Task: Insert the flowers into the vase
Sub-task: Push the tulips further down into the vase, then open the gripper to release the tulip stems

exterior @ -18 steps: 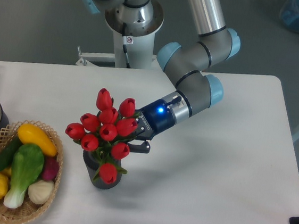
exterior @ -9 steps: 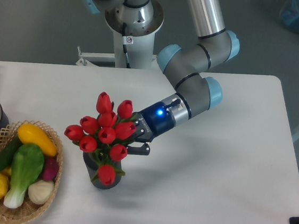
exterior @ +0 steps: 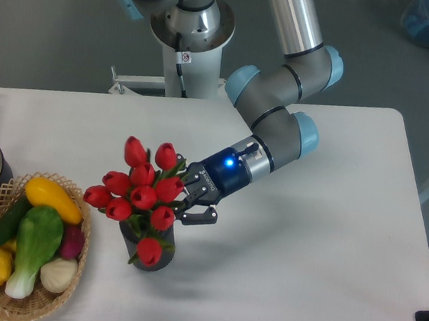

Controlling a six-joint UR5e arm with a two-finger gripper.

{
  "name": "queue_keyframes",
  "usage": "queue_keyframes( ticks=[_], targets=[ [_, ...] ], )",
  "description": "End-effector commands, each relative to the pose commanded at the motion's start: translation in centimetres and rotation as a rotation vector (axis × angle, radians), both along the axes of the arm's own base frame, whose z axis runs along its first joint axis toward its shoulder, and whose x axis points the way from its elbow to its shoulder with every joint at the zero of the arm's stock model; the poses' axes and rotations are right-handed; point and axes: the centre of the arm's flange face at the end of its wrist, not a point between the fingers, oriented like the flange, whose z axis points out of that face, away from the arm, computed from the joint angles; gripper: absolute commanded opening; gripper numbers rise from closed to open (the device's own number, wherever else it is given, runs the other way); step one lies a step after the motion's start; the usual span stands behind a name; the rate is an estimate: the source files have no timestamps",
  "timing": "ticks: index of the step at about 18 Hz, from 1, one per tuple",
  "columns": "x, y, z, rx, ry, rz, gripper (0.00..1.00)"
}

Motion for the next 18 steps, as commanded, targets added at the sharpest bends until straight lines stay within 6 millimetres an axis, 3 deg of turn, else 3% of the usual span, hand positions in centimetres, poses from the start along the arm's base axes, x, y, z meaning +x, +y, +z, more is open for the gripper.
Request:
queue_keyframes(
  ticks=[5, 8, 12, 14, 18],
  targets=[
    [0.11, -0.06, -0.27, 0.004, 0.01, -0.001, 0.5],
    [0.11, -0.06, -0.27, 0.009, 0.018, -0.001, 0.68],
    [0.22, -0.13, -0.46, 0.013, 0.028, -0.002, 0.8],
    [0.14, -0.18, -0.56, 0.012, 0.029, -0.001, 1.0],
    [0.17, -0.23, -0.85, -0.022, 0.047, -0.005, 1.0]
  ],
)
